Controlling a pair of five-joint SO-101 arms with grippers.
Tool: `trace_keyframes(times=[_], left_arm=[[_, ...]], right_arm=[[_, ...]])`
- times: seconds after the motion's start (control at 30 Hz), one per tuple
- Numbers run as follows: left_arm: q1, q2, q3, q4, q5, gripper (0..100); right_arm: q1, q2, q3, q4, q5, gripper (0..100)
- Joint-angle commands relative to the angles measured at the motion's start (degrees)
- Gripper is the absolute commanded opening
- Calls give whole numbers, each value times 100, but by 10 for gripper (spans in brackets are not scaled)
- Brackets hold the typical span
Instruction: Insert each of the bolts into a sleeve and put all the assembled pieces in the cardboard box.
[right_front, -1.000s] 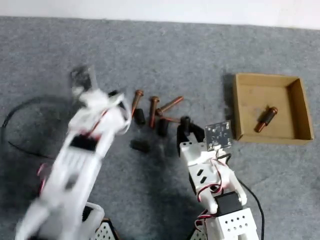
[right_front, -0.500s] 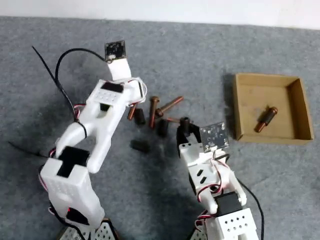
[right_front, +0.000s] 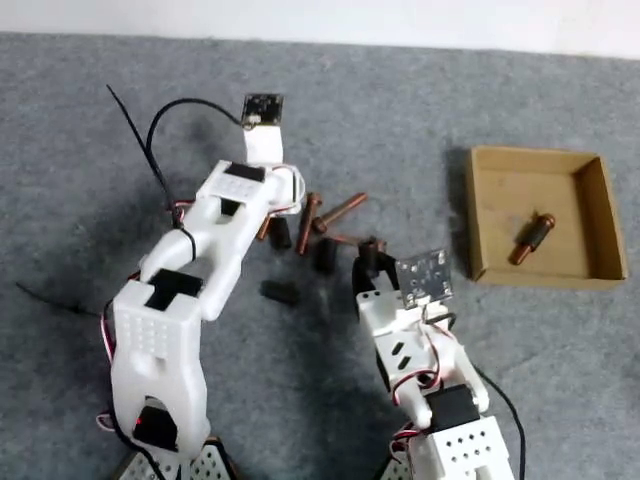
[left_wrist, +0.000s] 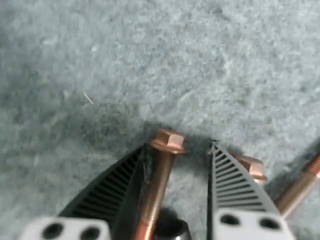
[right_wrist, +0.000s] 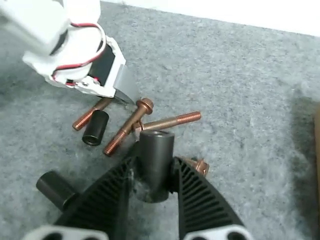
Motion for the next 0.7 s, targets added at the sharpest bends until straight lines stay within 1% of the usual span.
trace_keyframes(times=[0.0,0.07,0.17,0.27,0.4,0.47,0.6,0.67], left_arm=[[-66,48,-198,-79,-35,192],[-84,48,-189,-35,-35,192],[-101,48,-286,431,-70,192],[-101,57,-470,949,-554,192],[-110,57,-488,1029,-668,190],[-110,66,-470,1029,-677,152],[-154,66,-497,976,-686,6],[-189,66,-462,923,-686,13]], right_arm=[[31,-75,-84,-207,53,5],[31,-75,-84,-207,53,5],[48,-75,-84,-207,53,5],[57,-75,-84,-207,53,5],[57,-75,-84,-207,53,5],[57,-75,-84,-207,53,5],[57,-75,-84,-207,53,5],[57,-75,-84,-207,53,5]])
